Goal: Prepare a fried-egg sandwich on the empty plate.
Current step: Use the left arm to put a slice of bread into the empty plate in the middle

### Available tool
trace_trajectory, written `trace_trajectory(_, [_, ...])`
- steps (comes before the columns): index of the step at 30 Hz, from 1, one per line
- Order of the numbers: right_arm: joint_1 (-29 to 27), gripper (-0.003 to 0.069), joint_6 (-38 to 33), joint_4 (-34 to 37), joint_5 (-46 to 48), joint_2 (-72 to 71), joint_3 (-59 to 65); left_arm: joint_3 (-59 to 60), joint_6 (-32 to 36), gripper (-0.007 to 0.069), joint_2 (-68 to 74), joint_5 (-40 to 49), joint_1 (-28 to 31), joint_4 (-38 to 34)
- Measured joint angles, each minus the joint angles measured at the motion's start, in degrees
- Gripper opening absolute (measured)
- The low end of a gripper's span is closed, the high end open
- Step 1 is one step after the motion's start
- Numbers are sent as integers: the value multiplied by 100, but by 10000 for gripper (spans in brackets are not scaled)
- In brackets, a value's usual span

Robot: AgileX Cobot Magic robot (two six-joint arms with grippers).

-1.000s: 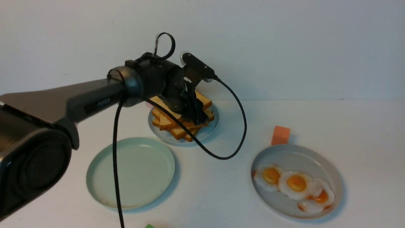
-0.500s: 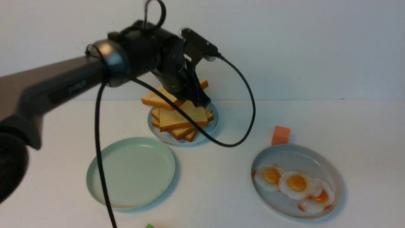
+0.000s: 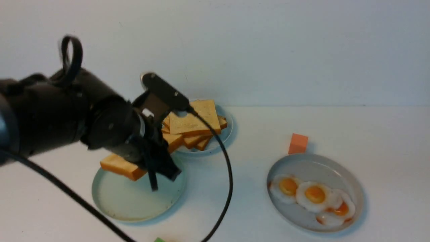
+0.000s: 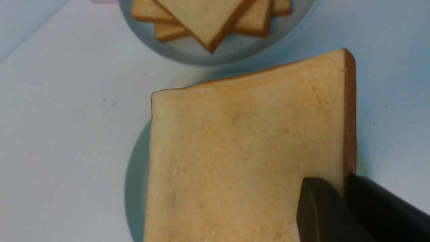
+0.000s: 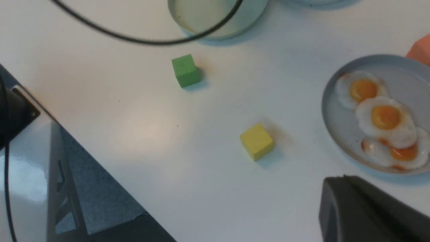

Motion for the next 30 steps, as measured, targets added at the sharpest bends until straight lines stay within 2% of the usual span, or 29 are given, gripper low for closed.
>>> trace_trajectory(6, [0, 22, 0, 153, 0, 0, 0, 399, -4, 83, 261, -579, 48, 422])
trace_trajectory(16, [0, 29, 0, 261, 65, 0, 0, 399, -4, 91, 780, -574, 48, 586])
trace_trajectory(21, [0, 32, 0, 261, 66, 0, 0, 399, -4, 200, 786, -502, 48, 606])
trace_trajectory(23, [0, 34, 37, 261, 66, 0, 0, 399, -35, 321, 739, -387, 33, 606])
trace_trajectory(24, [0, 35, 58, 261, 72, 13, 0, 399, -77, 356, 696, -344, 9, 606])
trace_trajectory(25, [0, 36, 58, 261, 72, 17, 0, 399, -113, 364, 682, -331, 9, 606])
trace_trajectory(26, [0, 40, 103, 255, 72, 69, 0, 399, -201, 419, 550, -245, -45, 606])
trace_trajectory(28, [0, 49, 134, 206, 72, 228, 0, 379, -462, 480, 251, -114, -168, 594])
trace_trajectory(30, [0, 58, 134, 127, 67, 404, 0, 341, -683, 505, -43, 33, -288, 552])
